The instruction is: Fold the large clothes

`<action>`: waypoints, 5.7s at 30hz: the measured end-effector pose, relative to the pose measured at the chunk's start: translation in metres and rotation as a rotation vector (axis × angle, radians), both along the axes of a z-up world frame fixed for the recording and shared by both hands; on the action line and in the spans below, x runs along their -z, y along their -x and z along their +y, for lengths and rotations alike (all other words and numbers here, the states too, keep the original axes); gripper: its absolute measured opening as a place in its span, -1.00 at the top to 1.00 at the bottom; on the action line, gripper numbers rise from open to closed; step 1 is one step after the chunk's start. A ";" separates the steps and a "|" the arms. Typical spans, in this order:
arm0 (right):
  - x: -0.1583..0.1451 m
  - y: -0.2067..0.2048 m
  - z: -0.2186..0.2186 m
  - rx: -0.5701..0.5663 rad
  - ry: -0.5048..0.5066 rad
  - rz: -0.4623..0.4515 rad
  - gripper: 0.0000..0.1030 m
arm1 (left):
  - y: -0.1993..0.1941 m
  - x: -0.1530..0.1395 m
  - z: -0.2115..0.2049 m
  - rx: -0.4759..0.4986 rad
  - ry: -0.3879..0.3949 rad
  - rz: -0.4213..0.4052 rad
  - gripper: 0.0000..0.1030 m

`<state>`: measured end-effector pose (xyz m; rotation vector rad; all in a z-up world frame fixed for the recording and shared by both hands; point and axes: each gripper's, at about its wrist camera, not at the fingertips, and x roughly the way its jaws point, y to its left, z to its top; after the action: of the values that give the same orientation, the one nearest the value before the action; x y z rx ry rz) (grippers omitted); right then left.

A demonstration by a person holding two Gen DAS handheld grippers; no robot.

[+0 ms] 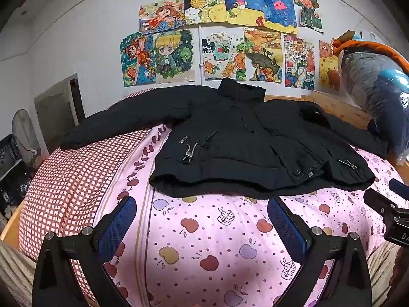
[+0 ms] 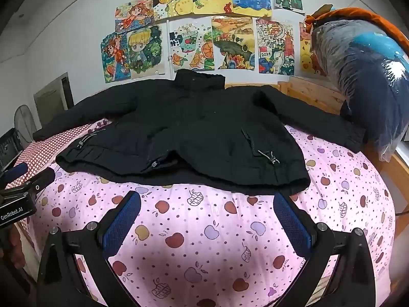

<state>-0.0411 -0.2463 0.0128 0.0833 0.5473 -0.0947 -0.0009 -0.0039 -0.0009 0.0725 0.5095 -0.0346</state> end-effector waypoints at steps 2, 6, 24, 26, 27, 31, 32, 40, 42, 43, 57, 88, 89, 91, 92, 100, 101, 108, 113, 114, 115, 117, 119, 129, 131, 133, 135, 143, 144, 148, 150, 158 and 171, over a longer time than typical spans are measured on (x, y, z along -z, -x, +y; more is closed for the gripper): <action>-0.001 0.000 0.000 0.000 -0.003 0.000 -0.98 | 0.001 0.000 -0.001 0.008 0.001 -0.002 -1.00; 0.000 -0.001 0.000 0.001 -0.004 -0.002 -0.98 | 0.001 -0.001 -0.001 0.016 0.003 -0.005 -1.00; 0.000 0.003 -0.002 -0.001 -0.013 -0.003 -0.98 | 0.007 -0.005 -0.001 0.029 0.012 -0.022 -1.00; 0.000 0.004 -0.001 -0.001 -0.015 -0.002 -0.98 | 0.006 -0.006 0.000 0.029 0.011 -0.021 -1.00; 0.001 0.004 -0.001 -0.002 -0.015 -0.002 -0.98 | 0.006 -0.006 -0.001 0.029 0.011 -0.022 -1.00; 0.001 0.003 -0.001 -0.001 -0.020 0.000 -0.98 | 0.006 -0.006 -0.001 0.029 0.013 -0.022 -1.00; 0.002 0.002 -0.001 -0.003 -0.022 -0.002 -0.98 | 0.006 -0.006 -0.001 0.029 0.014 -0.023 -1.00; 0.002 0.002 -0.001 -0.002 -0.023 -0.002 -0.98 | 0.006 -0.006 0.000 0.026 0.011 -0.021 -1.00; 0.002 0.002 -0.001 -0.003 -0.024 -0.001 -0.98 | 0.006 -0.006 0.000 0.026 0.011 -0.023 -1.00; 0.002 0.002 -0.001 -0.003 -0.025 -0.002 -0.98 | 0.006 -0.007 0.000 0.026 0.011 -0.023 -1.00; 0.002 0.001 -0.001 -0.003 -0.026 -0.003 -0.98 | 0.008 -0.009 0.002 0.020 0.010 -0.031 -1.00; -0.022 -0.048 -0.048 0.117 -0.068 0.027 -0.98 | -0.061 -0.045 -0.034 0.060 -0.040 -0.006 -1.00; -0.024 -0.053 -0.053 0.133 -0.076 0.035 -0.98 | -0.065 -0.046 -0.035 0.063 -0.029 -0.005 -1.00; -0.026 -0.061 -0.061 0.168 -0.080 0.040 -0.98 | -0.078 -0.050 -0.042 0.053 -0.040 -0.008 -1.00; -0.027 -0.065 -0.064 0.181 -0.082 0.037 -0.98 | -0.085 -0.052 -0.046 0.051 -0.052 -0.006 -1.00; -0.032 -0.098 -0.103 0.251 -0.093 0.001 -0.98 | -0.150 -0.054 -0.077 0.063 -0.088 0.095 -1.00; -0.033 -0.102 -0.108 0.258 -0.091 -0.004 -0.98 | -0.158 -0.053 -0.083 0.074 -0.098 0.108 -1.00; -0.028 -0.119 -0.145 0.324 -0.090 -0.055 -0.98 | -0.201 -0.038 -0.142 0.256 -0.149 0.169 -1.00; -0.016 -0.119 -0.195 0.493 -0.178 -0.133 -0.98 | -0.227 -0.034 -0.176 0.356 -0.122 0.222 -1.00; -0.013 -0.121 -0.204 0.516 -0.208 -0.129 -0.98 | -0.233 -0.032 -0.182 0.361 -0.125 0.246 -1.00; -0.008 -0.124 -0.217 0.521 -0.264 -0.111 -0.98 | -0.240 -0.030 -0.190 0.371 -0.126 0.276 -1.00; 0.004 -0.130 -0.233 0.480 -0.375 -0.092 -0.98 | -0.251 -0.025 -0.202 0.408 -0.117 0.311 -1.00; 0.016 -0.136 -0.241 0.472 -0.445 -0.093 -0.98 | -0.262 -0.019 -0.216 0.442 -0.107 0.310 -1.00; 0.072 -0.169 -0.266 0.740 -0.716 -0.169 -0.98 | -0.382 0.019 -0.292 0.475 -0.042 0.330 -1.00; 0.074 -0.177 -0.262 0.780 -0.685 -0.208 -0.98 | -0.409 0.029 -0.299 0.466 0.002 0.349 -1.00; 0.079 -0.182 -0.263 0.808 -0.705 -0.241 -0.98 | -0.428 0.036 -0.306 0.464 0.036 0.351 -1.00; 0.085 -0.184 -0.267 0.840 -0.752 -0.267 -0.97 | -0.446 0.042 -0.316 0.473 0.051 0.344 -1.00; 0.088 -0.175 -0.275 0.976 -0.841 -0.366 -0.27 | -0.479 0.077 -0.353 0.534 -0.051 0.418 -1.00; 0.089 -0.174 -0.276 0.992 -0.850 -0.366 -0.04 | -0.478 0.078 -0.355 0.536 -0.063 0.419 -1.00; 0.093 -0.174 -0.280 1.044 -0.897 -0.352 0.67 | -0.474 0.072 -0.353 0.582 -0.085 0.446 -1.00; 0.087 -0.173 -0.277 1.042 -0.859 -0.355 0.80 | -0.473 0.059 -0.345 0.617 -0.103 0.450 -1.00; -0.057 -0.239 -0.216 0.712 -0.291 -0.374 0.85 | -0.474 -0.025 -0.233 0.653 0.071 0.422 -0.98; -0.131 -0.379 -0.041 -0.158 0.024 -0.183 0.86 | -0.487 -0.034 -0.004 0.543 0.375 0.394 -0.99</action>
<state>0.3376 -0.2869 0.1434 0.0249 0.3681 0.0604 0.4865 -0.0084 0.0330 -0.1686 0.8564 -0.6847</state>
